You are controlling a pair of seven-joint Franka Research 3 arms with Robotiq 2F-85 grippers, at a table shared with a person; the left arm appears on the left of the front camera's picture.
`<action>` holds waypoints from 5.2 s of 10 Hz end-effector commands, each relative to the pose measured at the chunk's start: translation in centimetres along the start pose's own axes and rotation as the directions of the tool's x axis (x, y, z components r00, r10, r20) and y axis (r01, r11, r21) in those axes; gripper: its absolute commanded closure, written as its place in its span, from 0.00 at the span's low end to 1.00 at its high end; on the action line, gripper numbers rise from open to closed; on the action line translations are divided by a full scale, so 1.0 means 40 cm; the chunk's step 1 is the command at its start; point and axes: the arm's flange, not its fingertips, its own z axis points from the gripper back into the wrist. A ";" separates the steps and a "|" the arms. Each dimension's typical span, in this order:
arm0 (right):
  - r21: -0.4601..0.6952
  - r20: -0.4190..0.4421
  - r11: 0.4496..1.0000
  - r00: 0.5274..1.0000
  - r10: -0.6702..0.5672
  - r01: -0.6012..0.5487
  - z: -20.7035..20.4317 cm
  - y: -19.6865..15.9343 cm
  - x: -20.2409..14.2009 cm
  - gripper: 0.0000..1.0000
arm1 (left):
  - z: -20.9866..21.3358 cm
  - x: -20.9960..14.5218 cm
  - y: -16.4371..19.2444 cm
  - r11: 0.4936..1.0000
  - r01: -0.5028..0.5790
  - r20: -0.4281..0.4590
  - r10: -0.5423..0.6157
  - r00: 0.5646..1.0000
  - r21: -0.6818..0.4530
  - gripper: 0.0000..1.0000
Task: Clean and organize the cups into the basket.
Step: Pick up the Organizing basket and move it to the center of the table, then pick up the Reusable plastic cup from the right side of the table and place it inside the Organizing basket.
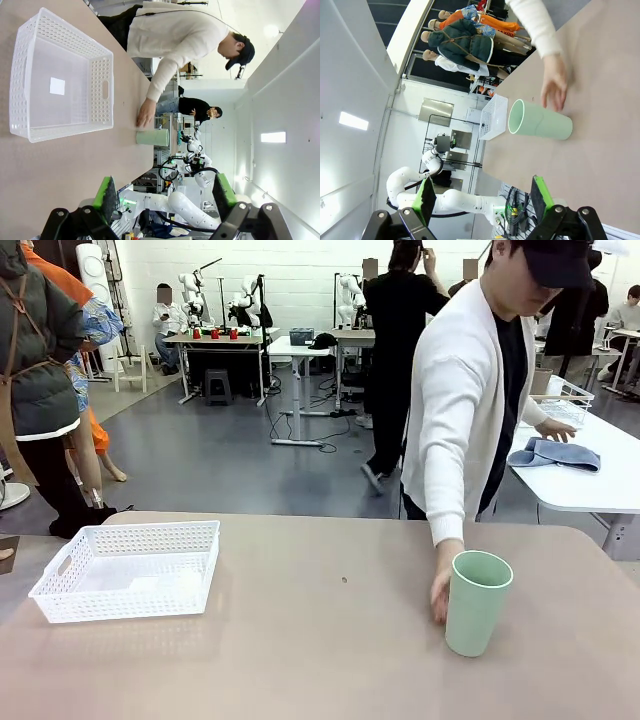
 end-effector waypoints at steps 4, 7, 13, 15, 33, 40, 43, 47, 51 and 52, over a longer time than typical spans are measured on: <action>0.019 -0.101 0.894 0.889 0.447 -0.447 -0.092 0.017 0.065 0.00 | -0.077 0.029 -0.127 0.834 0.254 -0.069 -0.253 0.965 0.491 0.00; 0.109 -0.297 0.655 0.605 0.739 -0.747 -0.215 0.014 0.154 0.00 | -0.204 0.056 -0.201 0.497 0.311 -0.224 -0.227 0.948 0.810 0.00; 0.225 -0.409 0.541 0.426 0.807 -0.810 -0.290 0.002 0.140 0.00 | -0.452 -0.027 -0.147 0.152 0.387 -0.354 -0.204 0.913 0.910 0.00; 0.209 -0.438 0.541 0.417 0.797 -0.815 -0.304 0.005 0.159 0.00 | -0.432 -0.026 -0.162 0.271 0.368 -0.310 -0.235 0.921 0.889 0.00; 0.427 -0.397 0.203 0.019 0.918 -0.881 -0.613 -0.165 0.219 0.00 | -0.589 0.020 -0.037 0.153 0.445 -0.438 -0.076 0.896 0.883 0.00; 0.523 -0.240 0.164 0.040 0.970 -0.836 -0.687 -0.260 0.226 0.00 | -0.532 0.032 -0.035 0.135 0.365 -0.349 -0.125 0.929 0.921 0.00; 0.594 -0.152 0.200 0.135 0.979 -0.779 -0.729 -0.313 0.223 0.00 | -0.482 0.051 -0.025 0.174 0.294 -0.272 -0.139 0.952 0.940 0.00; 0.636 -0.123 0.160 0.105 0.987 -0.755 -0.788 -0.334 0.211 0.00 | -0.477 0.053 0.001 0.201 0.300 -0.280 -0.125 0.952 0.933 0.00; 0.668 -0.131 0.157 0.093 0.987 -0.727 -0.855 -0.351 0.204 0.00 | -0.501 0.054 0.018 0.199 0.318 -0.301 -0.114 0.947 0.927 0.00; 0.682 -0.130 0.162 0.100 0.986 -0.713 -0.873 -0.353 0.204 0.00 | -0.501 0.055 0.017 0.197 0.324 -0.306 -0.118 0.945 0.925 0.00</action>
